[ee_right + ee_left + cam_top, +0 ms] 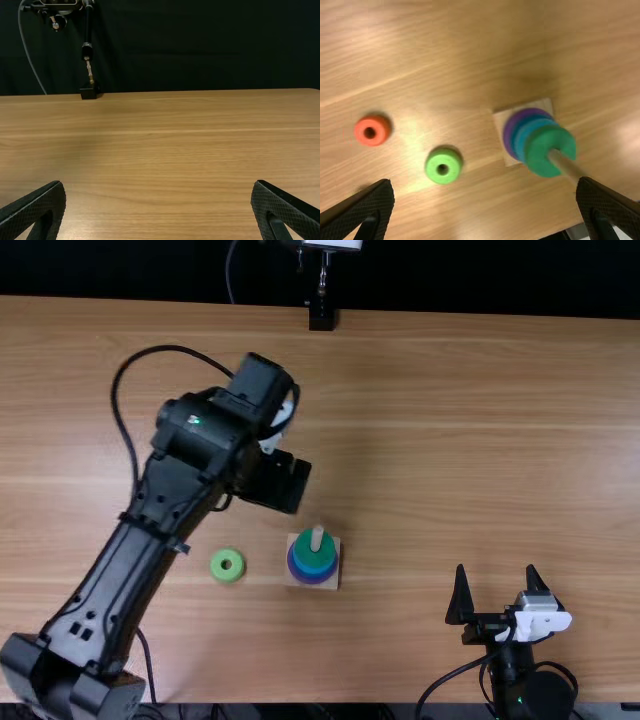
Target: Build the Hanoi tower: stack the rings onto the peg from bottom to top in this color order: purple, dark blue, light blue, dark green, light green, yellow, orange.
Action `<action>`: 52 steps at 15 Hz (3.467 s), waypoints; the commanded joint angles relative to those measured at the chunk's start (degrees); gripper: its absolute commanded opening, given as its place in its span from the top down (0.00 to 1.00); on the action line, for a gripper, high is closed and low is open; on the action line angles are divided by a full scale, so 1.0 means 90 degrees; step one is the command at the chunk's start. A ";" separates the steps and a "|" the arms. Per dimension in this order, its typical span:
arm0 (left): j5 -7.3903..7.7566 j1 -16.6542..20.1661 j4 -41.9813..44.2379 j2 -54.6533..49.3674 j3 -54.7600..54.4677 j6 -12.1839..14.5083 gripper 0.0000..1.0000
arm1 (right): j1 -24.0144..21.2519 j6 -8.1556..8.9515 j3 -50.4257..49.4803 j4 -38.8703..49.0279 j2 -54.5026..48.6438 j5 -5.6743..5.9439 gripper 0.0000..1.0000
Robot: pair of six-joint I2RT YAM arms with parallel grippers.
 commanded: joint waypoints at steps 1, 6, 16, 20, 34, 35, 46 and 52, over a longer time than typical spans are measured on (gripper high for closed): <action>-0.0053 0.0306 0.0139 -0.0547 -0.0267 0.0061 0.00 | -0.0067 0.0013 -0.0042 -0.0028 -0.0045 -0.0036 0.00; -0.0029 0.0531 0.2517 -0.1524 -0.3344 0.0085 0.00 | -0.0067 0.0001 -0.0042 -0.0028 -0.0045 -0.0036 0.00; -0.0041 0.0511 0.3701 -0.1748 -0.5717 0.1585 0.00 | -0.0067 0.0001 -0.0042 -0.0016 -0.0045 -0.0036 0.00; -0.0029 0.0501 0.4123 -0.1485 -0.5863 0.1608 0.00 | -0.0067 0.0013 -0.0042 -0.0016 -0.0045 -0.0036 0.00; -0.0029 0.0521 0.4099 -0.0528 -0.5980 0.1608 0.00 | -0.0067 0.0001 -0.0042 -0.0016 -0.0045 -0.0036 0.00; -0.0029 0.0521 0.4099 -0.0518 -0.5980 0.1608 0.00 | -0.0067 0.0013 -0.0042 -0.0028 -0.0045 -0.0036 0.00; -0.0006 0.0482 0.3185 -0.0606 -0.5121 0.1608 1.00 | -0.0067 0.0013 -0.0042 -0.0028 -0.0045 -0.0036 0.00; 0.0053 0.0452 0.0736 -0.0596 -0.2738 0.1573 1.00 | -0.0067 0.0001 -0.0042 -0.0028 -0.0045 -0.0036 0.00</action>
